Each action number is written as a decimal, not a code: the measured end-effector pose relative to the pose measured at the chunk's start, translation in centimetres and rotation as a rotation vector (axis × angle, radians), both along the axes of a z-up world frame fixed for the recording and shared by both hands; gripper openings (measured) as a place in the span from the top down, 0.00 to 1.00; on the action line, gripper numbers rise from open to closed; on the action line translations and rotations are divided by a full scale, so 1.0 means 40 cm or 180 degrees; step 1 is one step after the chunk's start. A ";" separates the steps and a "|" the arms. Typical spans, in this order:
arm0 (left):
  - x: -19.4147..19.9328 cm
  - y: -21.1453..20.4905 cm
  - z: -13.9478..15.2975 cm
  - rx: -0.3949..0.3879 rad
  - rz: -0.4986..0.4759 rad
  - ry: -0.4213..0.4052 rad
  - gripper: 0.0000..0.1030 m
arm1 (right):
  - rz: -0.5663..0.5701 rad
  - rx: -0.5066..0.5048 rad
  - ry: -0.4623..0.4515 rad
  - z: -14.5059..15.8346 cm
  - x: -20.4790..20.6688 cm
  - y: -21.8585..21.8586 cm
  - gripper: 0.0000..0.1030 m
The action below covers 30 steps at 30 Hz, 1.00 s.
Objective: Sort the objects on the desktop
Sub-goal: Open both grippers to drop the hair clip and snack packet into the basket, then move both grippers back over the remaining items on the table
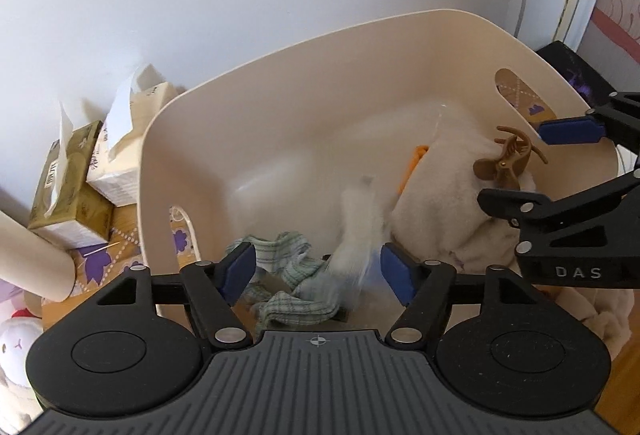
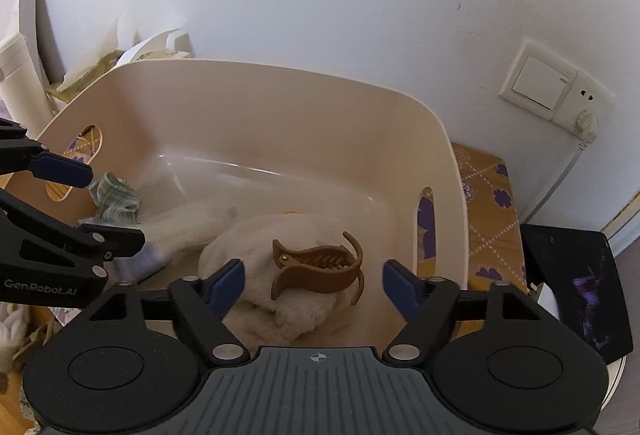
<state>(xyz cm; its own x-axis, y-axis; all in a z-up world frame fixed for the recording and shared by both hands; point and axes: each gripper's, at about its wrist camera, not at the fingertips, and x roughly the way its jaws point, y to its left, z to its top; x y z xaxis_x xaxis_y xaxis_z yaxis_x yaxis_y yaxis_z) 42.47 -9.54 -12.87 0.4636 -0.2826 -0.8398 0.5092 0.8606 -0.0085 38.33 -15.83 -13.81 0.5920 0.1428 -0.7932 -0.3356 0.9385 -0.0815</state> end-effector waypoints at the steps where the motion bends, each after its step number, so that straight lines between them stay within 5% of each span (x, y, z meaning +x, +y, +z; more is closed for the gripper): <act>1: -0.002 0.002 0.002 0.0012 0.0011 -0.0014 0.30 | -0.0003 -0.0002 -0.0009 0.003 -0.004 0.001 0.20; 17: -0.062 0.056 0.074 -0.0096 0.0133 -0.0232 0.26 | -0.0030 -0.0034 -0.0260 0.075 -0.097 -0.027 0.00; 30: -0.127 0.185 0.112 -0.0306 0.0238 -0.0350 0.19 | -0.0267 0.0054 -0.0254 0.091 -0.214 -0.101 0.00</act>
<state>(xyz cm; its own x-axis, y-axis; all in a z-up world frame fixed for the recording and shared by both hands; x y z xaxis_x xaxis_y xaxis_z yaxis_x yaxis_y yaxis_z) 37.38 -2.13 -8.39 0.5740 -0.3205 -0.7535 0.4462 0.8940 -0.0404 29.78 -19.85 -10.19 0.6635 0.1031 -0.7410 -0.2489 0.9644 -0.0887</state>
